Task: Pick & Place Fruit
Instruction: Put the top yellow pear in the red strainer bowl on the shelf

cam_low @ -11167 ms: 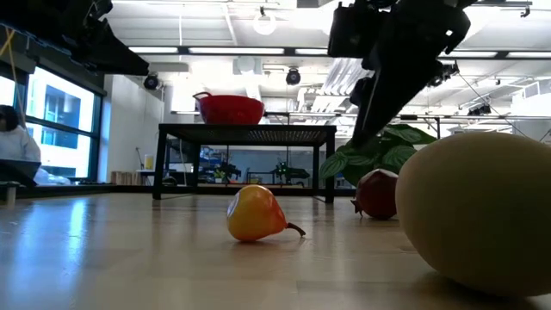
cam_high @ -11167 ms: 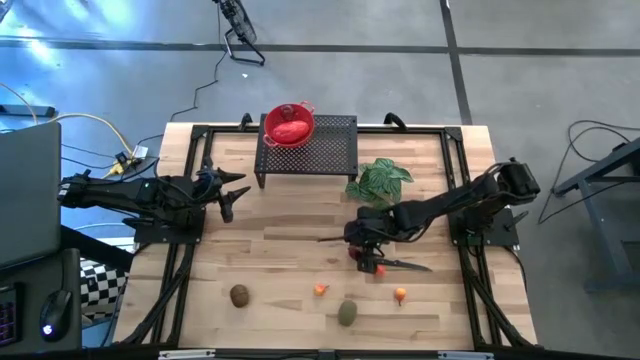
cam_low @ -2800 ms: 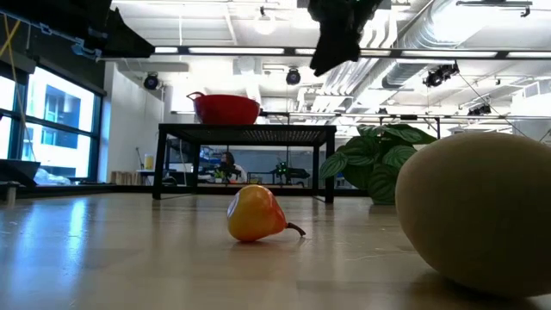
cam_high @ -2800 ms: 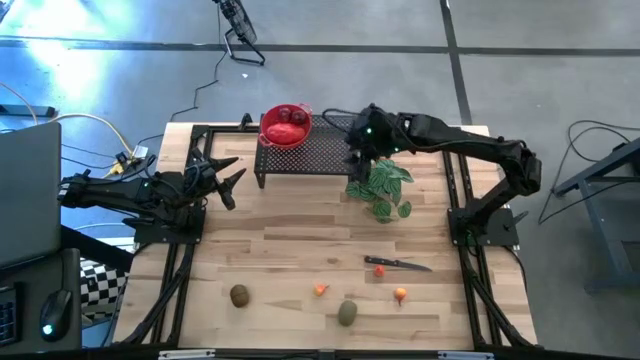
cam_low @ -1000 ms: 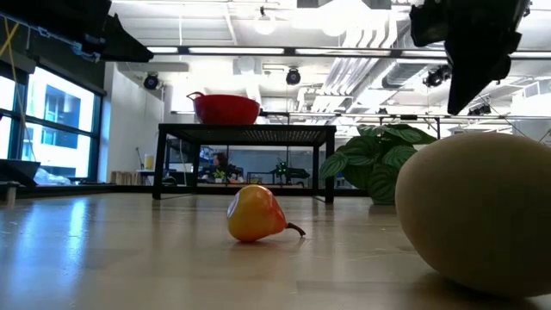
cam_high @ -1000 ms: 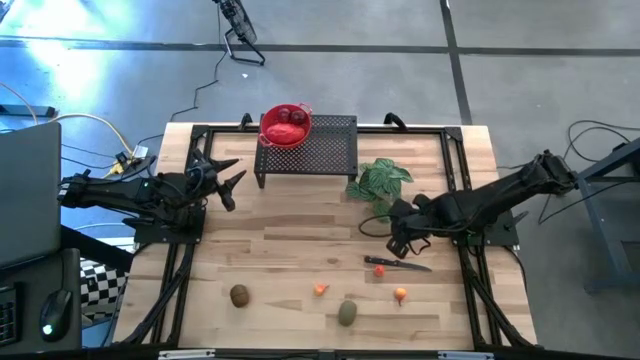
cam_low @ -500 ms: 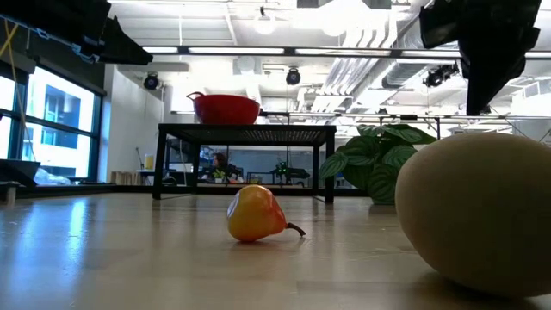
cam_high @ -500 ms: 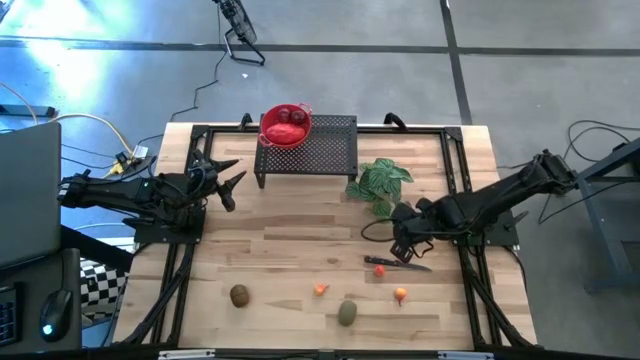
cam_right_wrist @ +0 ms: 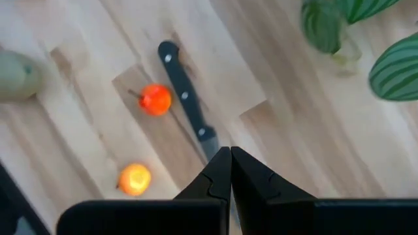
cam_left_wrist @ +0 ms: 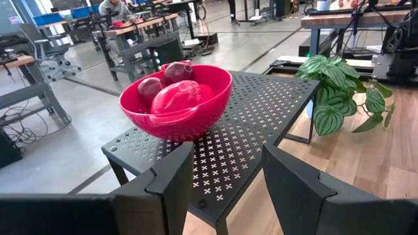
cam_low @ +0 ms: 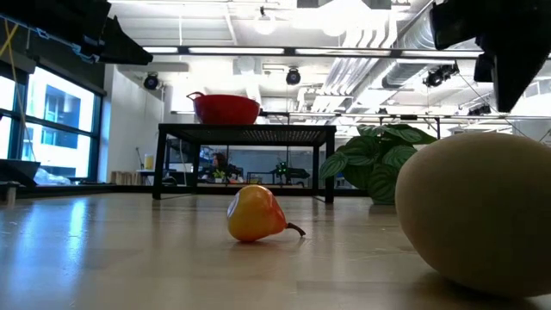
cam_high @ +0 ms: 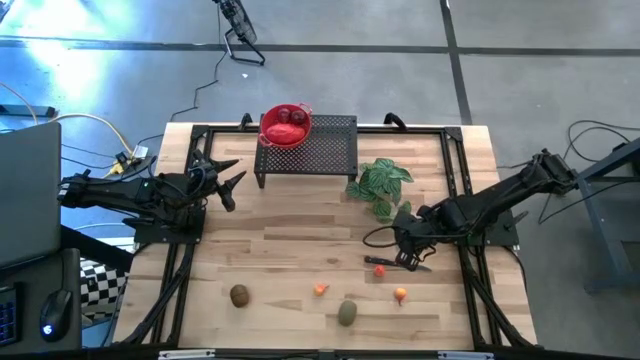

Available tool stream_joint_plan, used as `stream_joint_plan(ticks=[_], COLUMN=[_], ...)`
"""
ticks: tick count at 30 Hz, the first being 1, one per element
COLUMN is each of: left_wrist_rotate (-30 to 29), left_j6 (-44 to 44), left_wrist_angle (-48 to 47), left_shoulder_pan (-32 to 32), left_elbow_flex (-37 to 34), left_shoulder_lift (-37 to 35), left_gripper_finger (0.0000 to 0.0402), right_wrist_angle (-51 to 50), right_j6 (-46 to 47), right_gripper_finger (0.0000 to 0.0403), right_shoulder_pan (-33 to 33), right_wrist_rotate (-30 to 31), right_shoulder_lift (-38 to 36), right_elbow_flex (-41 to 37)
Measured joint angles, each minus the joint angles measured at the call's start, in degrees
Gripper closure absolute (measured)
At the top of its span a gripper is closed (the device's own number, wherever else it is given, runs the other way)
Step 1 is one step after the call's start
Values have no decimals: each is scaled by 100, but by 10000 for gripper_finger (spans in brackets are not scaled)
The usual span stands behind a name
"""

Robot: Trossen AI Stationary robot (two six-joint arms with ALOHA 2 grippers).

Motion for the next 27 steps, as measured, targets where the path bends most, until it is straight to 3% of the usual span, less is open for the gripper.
stream_joint_plan(ticks=[9, 21, 27], left_wrist_rotate=[0, -2, -1], left_j6=[-14, -12, -126], left_wrist_angle=[0, 0, 0], left_shoulder_pan=[0, 2, 1], left_elbow_flex=[0, 0, 0], left_shoulder_lift=[0, 1, 1], left_gripper_finger=[227, 227, 227], right_wrist_angle=[2, 4, 159], right_j6=[247, -111, -102], right_gripper_finger=[388, 217, 175], right_shoulder_pan=[9, 415, 630], right_wrist_rotate=[94, 493, 481], right_shoulder_lift=[4, 65, 387], right_elbow_flex=[2, 2, 2])
